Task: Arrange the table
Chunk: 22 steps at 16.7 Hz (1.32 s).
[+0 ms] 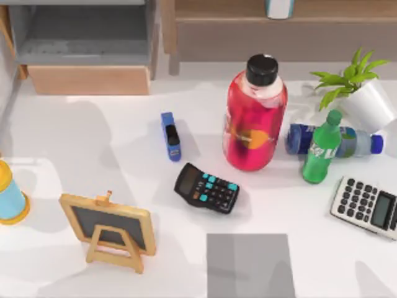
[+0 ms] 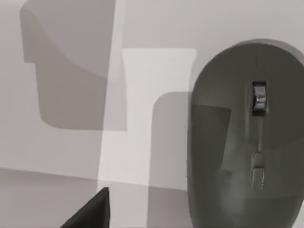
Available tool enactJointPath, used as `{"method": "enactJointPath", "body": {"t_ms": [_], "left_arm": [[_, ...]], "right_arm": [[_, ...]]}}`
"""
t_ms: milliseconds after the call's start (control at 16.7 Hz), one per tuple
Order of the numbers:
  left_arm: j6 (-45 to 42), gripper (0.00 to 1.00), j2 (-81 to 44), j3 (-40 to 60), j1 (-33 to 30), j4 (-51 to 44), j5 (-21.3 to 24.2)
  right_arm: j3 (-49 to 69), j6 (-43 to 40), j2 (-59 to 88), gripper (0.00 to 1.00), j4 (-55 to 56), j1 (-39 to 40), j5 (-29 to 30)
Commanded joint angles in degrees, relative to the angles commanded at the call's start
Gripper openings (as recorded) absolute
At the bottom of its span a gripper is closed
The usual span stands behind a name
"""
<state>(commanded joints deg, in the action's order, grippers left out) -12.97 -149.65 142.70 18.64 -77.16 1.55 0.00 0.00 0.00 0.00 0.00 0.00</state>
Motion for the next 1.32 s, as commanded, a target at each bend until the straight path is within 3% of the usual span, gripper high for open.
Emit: {"method": "enactJointPath", "body": {"t_ms": [1320], "left_arm": [[0.02, 1.0, -0.77, -5.49, -0.09, 6.17, 0.02]], "right_arm": [[0.0, 0.0, 0.0, 1.0, 0.0, 0.0, 0.0]]}}
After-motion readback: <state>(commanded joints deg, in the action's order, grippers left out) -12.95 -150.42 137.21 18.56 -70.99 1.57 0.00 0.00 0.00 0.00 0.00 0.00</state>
